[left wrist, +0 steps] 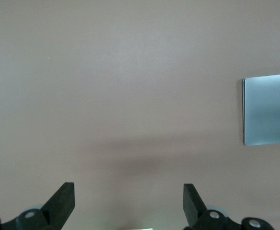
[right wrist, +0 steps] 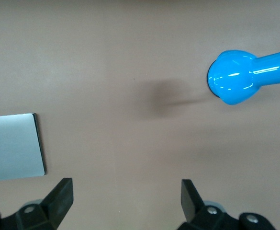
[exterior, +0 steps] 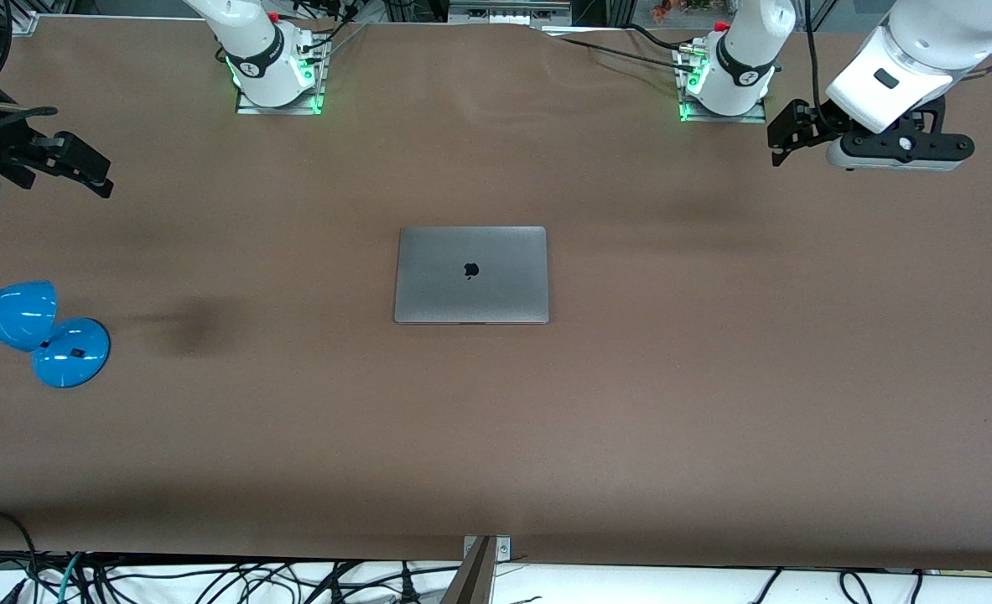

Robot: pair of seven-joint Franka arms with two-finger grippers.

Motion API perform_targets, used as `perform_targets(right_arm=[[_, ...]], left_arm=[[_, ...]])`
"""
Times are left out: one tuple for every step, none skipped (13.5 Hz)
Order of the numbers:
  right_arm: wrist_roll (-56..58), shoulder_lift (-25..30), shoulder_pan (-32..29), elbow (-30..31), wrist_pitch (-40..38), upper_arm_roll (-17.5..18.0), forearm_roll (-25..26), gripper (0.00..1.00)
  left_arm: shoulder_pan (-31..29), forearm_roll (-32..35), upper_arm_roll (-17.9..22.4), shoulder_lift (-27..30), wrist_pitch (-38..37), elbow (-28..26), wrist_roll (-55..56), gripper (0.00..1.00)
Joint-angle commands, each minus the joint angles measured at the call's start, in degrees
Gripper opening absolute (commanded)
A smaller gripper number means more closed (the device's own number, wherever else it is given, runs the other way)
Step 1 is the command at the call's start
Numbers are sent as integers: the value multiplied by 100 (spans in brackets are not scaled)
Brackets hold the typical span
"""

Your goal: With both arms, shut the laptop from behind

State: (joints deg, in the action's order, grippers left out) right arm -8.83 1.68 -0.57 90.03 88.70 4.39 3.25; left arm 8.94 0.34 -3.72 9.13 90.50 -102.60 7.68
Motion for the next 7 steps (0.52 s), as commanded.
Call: perform_targets(right_arm=[[48,236,-39,190,69,35,1,100],[13,236,-39,182,86,35,-17,100],[-4,227,-39,190,86,35,-17,100],[-13,227,-39,182,86,35,-156,100],[-22,227,-39,181,86,35,-401,100],[-22,210,-39,181,86,9,-482,100],[-22,210,-39,190,78,0,-483,100]], left_arm=[[3,-78,38,-25,38,90,-311,100],[-15,-69,21,-78,38,187,-302,100],[-59,-69,-14,-209,12,266,-285,100],[-120,-69,-40,-262,-41,336,-285,100],[-199,-69,-154,-324,-41,398,-285,100],[-400,-69,-346,-385,-41,459,-285,100],[-567,-78,-557,-464,-41,547,-276,100]])
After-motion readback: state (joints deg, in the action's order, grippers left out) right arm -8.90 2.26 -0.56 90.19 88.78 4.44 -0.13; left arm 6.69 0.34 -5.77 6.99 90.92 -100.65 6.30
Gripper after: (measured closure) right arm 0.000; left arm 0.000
